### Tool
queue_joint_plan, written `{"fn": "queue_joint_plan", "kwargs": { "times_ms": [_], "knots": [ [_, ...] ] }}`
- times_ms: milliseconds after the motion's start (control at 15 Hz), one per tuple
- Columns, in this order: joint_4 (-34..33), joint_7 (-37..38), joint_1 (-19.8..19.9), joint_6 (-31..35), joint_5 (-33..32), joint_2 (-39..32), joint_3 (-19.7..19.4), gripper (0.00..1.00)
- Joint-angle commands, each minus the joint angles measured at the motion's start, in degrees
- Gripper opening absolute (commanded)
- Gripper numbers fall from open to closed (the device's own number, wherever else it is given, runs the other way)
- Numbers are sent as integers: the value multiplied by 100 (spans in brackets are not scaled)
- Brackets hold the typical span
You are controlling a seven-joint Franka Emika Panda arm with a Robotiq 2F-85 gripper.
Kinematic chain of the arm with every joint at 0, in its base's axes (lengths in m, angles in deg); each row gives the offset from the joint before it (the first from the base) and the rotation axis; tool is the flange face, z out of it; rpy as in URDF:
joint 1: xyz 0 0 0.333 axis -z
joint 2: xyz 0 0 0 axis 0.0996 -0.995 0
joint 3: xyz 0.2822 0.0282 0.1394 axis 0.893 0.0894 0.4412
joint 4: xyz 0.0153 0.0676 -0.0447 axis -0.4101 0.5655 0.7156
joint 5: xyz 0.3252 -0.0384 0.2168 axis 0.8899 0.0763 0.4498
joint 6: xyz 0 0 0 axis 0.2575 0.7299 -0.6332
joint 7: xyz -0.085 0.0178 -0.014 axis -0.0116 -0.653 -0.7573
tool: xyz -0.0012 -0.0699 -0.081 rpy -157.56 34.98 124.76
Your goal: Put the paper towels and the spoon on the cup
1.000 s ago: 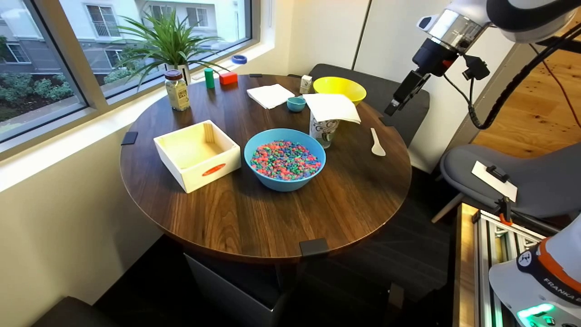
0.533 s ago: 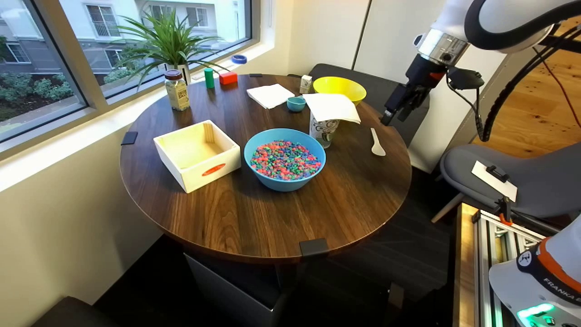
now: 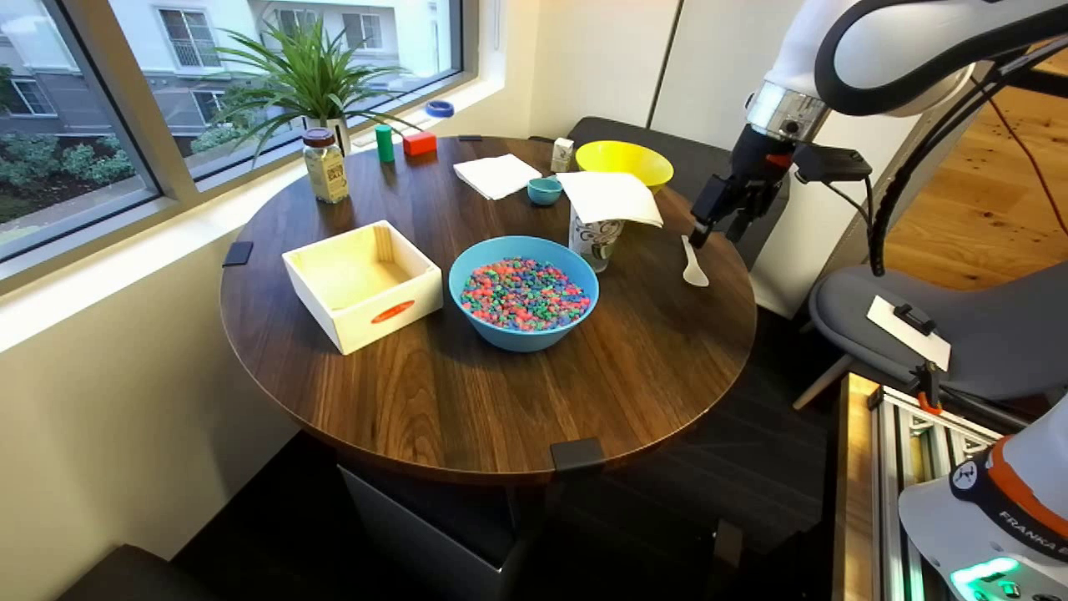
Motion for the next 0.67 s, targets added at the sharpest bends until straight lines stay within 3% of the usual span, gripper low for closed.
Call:
{"fn": "queue_joint_plan", "kwargs": {
  "times_ms": [0,133,267,400,600],
  "knots": [
    [-160,222,37,-10,72,-309,40,99],
    [-209,252,32,-21,86,-409,36,83],
    [-258,271,32,-25,99,-512,29,60],
    [-311,286,33,-25,103,-599,26,46],
    [-373,292,40,-25,107,-689,16,45]
  ]
}}
